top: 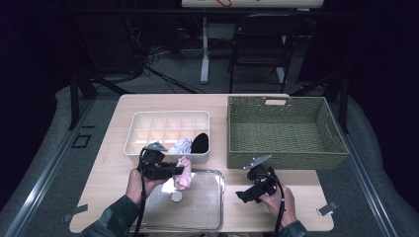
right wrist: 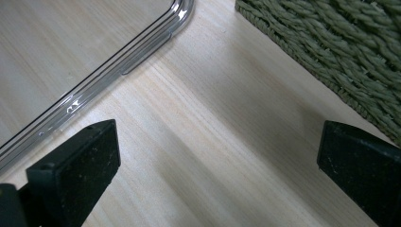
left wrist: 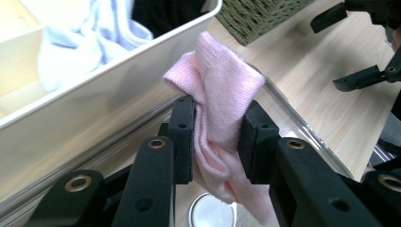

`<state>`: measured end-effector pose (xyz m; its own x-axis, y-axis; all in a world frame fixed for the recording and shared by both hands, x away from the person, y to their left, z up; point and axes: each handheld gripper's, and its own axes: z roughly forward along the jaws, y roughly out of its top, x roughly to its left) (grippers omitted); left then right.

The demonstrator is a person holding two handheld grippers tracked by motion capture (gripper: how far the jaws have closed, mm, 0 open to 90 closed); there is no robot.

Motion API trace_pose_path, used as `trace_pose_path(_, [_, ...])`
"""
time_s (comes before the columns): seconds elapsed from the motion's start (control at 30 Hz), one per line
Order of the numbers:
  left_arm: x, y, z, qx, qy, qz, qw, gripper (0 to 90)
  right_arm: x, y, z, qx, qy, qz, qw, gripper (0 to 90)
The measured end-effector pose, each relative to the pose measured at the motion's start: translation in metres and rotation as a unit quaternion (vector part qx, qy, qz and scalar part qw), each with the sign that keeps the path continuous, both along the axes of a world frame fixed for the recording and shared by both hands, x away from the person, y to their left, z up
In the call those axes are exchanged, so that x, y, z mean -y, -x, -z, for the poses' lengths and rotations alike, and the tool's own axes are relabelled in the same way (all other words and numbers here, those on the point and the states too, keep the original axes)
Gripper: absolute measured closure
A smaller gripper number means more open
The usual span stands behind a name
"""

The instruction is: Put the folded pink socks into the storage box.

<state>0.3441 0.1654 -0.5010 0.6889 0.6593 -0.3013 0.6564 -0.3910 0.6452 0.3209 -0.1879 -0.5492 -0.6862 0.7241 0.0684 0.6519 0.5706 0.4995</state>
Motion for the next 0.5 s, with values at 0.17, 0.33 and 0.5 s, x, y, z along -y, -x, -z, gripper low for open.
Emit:
trace_pose_path(0.17, [-0.010,0.000,-0.003,0.006,0.003,-0.014,0.9999,70.1,0.000,0.000,-0.001,0.000,-0.001,-0.001,1.0000,0.0])
trace_pose_path(0.33, [-0.017,0.001,-0.009,0.023,-0.003,-0.027,0.9994,70.2,0.001,0.000,-0.002,0.005,-0.010,-0.001,0.9999,0.0])
trace_pose_path(0.5, [-0.025,-0.001,-0.012,0.032,-0.004,-0.043,0.9986,70.1,0.001,0.000,-0.002,0.004,-0.010,0.001,0.9999,0.0])
